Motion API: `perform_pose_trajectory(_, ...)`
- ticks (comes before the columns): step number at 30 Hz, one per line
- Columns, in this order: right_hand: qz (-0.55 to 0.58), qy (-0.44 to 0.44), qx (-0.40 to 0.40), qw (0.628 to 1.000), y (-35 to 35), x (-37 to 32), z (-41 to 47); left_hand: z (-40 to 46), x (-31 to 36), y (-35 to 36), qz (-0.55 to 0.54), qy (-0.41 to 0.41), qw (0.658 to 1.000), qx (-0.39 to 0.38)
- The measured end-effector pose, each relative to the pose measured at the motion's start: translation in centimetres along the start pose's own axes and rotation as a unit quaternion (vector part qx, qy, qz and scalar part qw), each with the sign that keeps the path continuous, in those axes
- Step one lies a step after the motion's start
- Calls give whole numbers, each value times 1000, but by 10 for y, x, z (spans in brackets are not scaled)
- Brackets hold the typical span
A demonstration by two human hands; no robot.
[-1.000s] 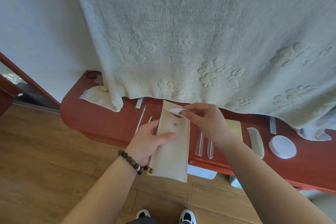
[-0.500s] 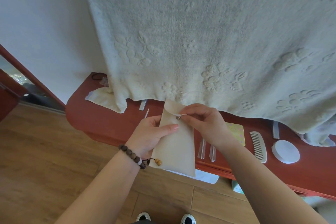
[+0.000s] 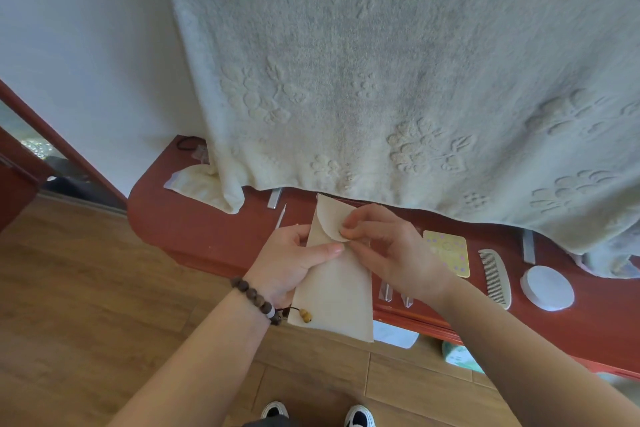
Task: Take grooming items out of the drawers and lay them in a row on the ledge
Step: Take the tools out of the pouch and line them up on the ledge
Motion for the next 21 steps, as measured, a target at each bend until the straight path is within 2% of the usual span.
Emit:
perform_pose_trajectory(4,-55,-58,-16,997,3,-2,-9,0,-2,-4,10,7,1000,-13)
perform_pose_trajectory(8,-35,-23,-5,999,-2,1,-13,4,1,-3,71,29,997,-22)
perform_pose_trajectory(13,4,132,116,984,4,14,-26,15,-10,-2,45,32,998,18)
perform_pose_trajectory(18,84,335,61,937,23,27,-44,22,-27,-6,23,22,999,37)
perform_pose_trajectory(21,178,390,58,902,32,32,-52,26,-33,-7,55,43,996,46)
Point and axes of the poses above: each hand's wrist, its own z-axis towards the middle knuckle, its own y-axis out of the palm, x = y × z, the point moved 4 cm from there along z, towards the middle knuckle, and after that the axes turned 4 degrees about -z, right-handed, at the moved point
